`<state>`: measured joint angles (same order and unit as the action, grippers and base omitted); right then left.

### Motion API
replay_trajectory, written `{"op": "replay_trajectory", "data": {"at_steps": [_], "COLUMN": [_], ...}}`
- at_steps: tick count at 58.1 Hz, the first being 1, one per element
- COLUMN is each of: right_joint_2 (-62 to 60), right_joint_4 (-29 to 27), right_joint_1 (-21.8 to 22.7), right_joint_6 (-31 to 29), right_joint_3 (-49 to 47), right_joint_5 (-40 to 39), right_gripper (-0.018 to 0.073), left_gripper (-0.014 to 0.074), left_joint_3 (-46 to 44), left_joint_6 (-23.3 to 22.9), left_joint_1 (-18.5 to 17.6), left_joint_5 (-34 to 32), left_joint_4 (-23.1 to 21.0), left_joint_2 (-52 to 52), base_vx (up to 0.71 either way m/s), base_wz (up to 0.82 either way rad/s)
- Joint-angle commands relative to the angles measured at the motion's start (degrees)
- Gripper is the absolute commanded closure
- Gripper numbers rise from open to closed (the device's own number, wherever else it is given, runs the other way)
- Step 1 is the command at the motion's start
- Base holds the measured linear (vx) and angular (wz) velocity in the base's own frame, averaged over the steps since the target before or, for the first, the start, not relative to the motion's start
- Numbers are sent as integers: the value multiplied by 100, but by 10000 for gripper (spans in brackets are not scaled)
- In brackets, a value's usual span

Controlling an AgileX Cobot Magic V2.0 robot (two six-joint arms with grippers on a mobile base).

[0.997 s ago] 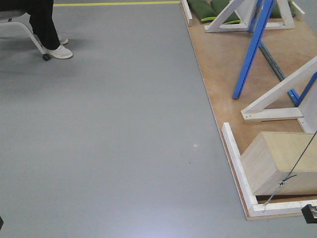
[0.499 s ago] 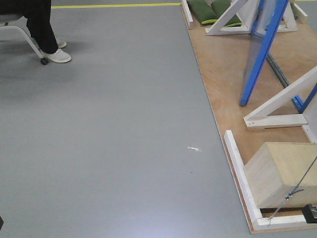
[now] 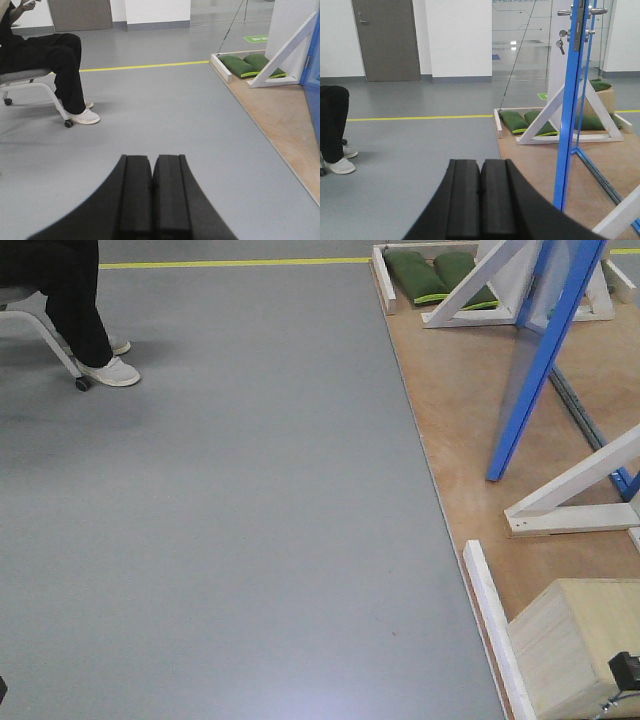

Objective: Move to blue door and open it

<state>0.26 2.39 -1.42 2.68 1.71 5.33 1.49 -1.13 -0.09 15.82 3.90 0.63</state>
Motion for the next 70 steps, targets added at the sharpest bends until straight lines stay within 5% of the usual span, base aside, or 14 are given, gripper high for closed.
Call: {"op": "replay_trajectory", "data": {"at_steps": [1, 70], "right_joint_2": [55, 55], "right_joint_4": [2, 2], "right_joint_1": [43, 43], "right_joint_6": [-23, -23], "right_joint_3": [13, 13], "right_joint_5": [-476, -476], "right_gripper": [547, 547], "left_gripper": [524, 524], "left_joint_3": [-149, -149], "left_joint_6": [-39, -39], "left_joint_1": [-36, -36], "left_joint_5": [-484, -484], "left_joint_4": [-12, -12], "left_joint_2": [70, 70], "base_vx": [34, 41], "base_wz": [-2, 4]}}
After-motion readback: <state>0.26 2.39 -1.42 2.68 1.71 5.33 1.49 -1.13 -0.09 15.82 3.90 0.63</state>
